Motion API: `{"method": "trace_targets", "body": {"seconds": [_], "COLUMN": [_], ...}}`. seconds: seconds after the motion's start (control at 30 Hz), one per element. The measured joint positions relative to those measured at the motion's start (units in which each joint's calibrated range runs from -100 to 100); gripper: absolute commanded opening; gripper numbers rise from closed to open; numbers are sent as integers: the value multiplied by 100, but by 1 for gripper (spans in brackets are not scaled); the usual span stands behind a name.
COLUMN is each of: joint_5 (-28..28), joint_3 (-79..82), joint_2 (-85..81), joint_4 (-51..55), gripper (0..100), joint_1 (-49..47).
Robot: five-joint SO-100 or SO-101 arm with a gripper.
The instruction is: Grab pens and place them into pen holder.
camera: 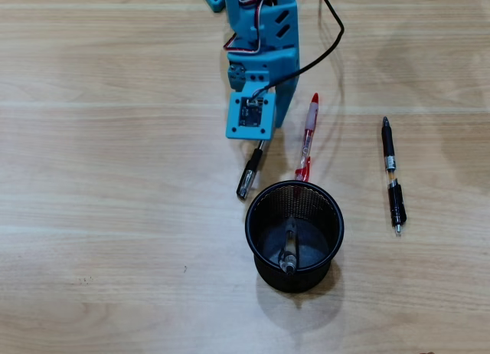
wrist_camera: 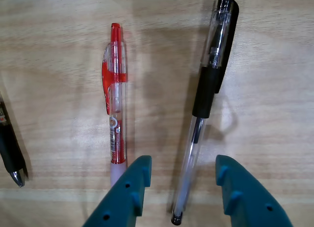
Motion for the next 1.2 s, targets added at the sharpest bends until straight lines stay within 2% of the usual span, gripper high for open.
{"method": "trace_targets", "body": {"seconds": [0.5,0.8,1.03,1.2], "joint_5": [0,-16,-21,-26], "joint_3": [-524,-639,-666,-657], "joint_2": [1425,1671,1696,1713], "joint_4": [0,0,-9,-9], "gripper": [15,15,2,2], "joint_1": [36,54,108,72]}}
